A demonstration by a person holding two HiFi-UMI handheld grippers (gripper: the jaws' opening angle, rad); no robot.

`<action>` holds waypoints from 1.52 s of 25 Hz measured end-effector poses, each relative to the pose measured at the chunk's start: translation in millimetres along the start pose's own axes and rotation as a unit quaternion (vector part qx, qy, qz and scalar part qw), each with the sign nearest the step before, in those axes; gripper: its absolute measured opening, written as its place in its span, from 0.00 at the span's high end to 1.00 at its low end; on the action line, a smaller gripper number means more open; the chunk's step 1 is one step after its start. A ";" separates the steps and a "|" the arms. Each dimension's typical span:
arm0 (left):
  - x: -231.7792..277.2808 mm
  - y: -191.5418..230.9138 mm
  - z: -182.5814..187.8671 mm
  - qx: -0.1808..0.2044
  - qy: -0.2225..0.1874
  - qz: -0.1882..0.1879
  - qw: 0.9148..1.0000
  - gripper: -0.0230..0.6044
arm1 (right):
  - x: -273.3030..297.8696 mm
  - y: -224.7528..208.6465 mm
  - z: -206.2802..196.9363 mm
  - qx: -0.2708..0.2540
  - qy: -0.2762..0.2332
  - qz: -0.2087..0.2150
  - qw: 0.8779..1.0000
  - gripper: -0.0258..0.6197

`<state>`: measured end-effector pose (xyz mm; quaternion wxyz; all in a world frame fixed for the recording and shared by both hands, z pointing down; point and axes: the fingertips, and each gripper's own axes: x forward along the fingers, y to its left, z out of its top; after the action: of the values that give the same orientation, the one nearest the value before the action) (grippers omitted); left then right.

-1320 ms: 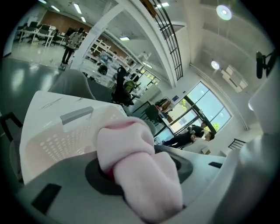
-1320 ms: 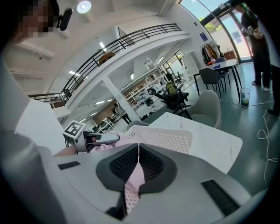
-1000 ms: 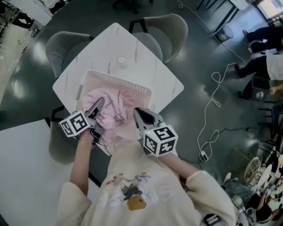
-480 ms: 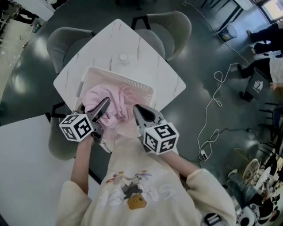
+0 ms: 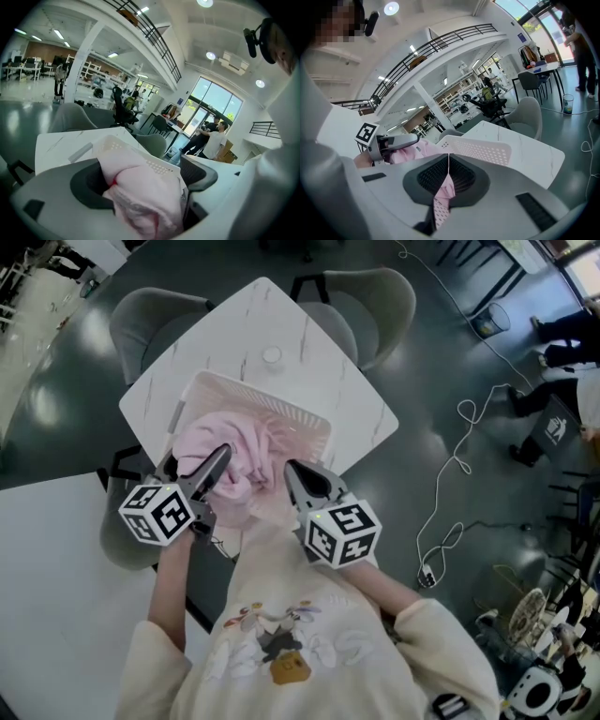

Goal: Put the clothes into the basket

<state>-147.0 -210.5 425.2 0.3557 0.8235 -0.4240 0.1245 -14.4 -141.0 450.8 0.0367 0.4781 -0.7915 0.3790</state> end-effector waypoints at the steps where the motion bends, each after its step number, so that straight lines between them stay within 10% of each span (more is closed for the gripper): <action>1: -4.7 -0.4 2.5 0.012 -0.004 0.008 1.000 0.29 | -1.1 2.0 -0.7 -0.001 0.000 0.002 1.000 0.95; 8: -30.5 -28.8 29.7 0.126 -0.036 0.030 0.991 0.29 | -9.7 5.7 -5.8 -0.006 -0.004 0.001 1.000 0.95; 38: -71.6 0.5 -105.8 0.081 0.001 0.001 0.997 0.18 | -11.1 38.0 -50.2 -0.046 0.021 0.025 0.998 0.95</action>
<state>-180.8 -93.9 464.9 0.2881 0.8489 -0.4133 0.1599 -53.5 -91.3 460.3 0.0662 0.4479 -0.8188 0.3529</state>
